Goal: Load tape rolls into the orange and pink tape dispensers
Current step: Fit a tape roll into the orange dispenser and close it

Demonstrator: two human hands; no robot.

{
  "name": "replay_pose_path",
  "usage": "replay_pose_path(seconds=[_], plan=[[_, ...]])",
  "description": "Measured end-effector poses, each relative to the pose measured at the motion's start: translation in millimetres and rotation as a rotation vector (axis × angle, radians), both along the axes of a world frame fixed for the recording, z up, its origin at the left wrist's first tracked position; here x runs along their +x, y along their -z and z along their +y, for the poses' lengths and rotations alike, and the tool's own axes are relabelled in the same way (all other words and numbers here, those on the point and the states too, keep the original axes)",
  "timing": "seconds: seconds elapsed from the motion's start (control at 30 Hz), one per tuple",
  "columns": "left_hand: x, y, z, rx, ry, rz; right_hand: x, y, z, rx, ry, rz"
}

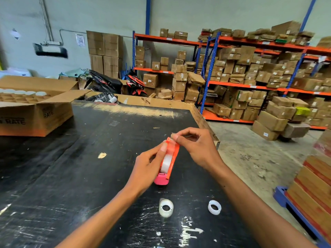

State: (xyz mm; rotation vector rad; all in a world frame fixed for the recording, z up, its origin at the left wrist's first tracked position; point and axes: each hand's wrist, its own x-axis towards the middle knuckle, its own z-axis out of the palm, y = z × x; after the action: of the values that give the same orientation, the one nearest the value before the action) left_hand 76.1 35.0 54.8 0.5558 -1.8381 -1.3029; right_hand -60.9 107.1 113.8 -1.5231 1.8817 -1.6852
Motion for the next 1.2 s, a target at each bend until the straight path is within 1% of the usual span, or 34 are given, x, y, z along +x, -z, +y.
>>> replay_pose_path(seconds=[0.1,0.2,0.47,0.73,0.87,0.93,1.07,1.2], plan=[[0.0,2.2,-0.7,0.047,0.022,-0.023,-3.0,1.6,-0.3,0.024,0.016,-0.054],[1.9,0.5,-1.7,0.047,0.046,-0.034,-3.9,0.9,2.0,0.065,0.024,-0.096],[6.7,-4.6,-2.9,0.089,0.119,0.064,-7.9,-5.7,5.2,0.19,0.006,-0.251],[-1.4,2.2,1.8,0.16,0.085,0.14,-14.0,4.6,-5.0,0.158,0.0,-0.394],[-8.1,5.8,2.4,0.182,0.079,0.094,-28.7,15.5,-10.1,0.249,-0.016,-0.422],[-14.1,5.8,-0.4,0.234,0.06,0.076,-37.8,23.5,-11.8,0.273,-0.008,-0.453],[-33.9,5.0,-10.5,0.393,-0.052,0.081,-43.3,42.1,-3.2,0.235,0.072,-0.478],[-61.6,14.7,-20.8,0.427,-0.189,-0.027,-41.4,65.5,3.8,0.252,0.048,-0.481]])
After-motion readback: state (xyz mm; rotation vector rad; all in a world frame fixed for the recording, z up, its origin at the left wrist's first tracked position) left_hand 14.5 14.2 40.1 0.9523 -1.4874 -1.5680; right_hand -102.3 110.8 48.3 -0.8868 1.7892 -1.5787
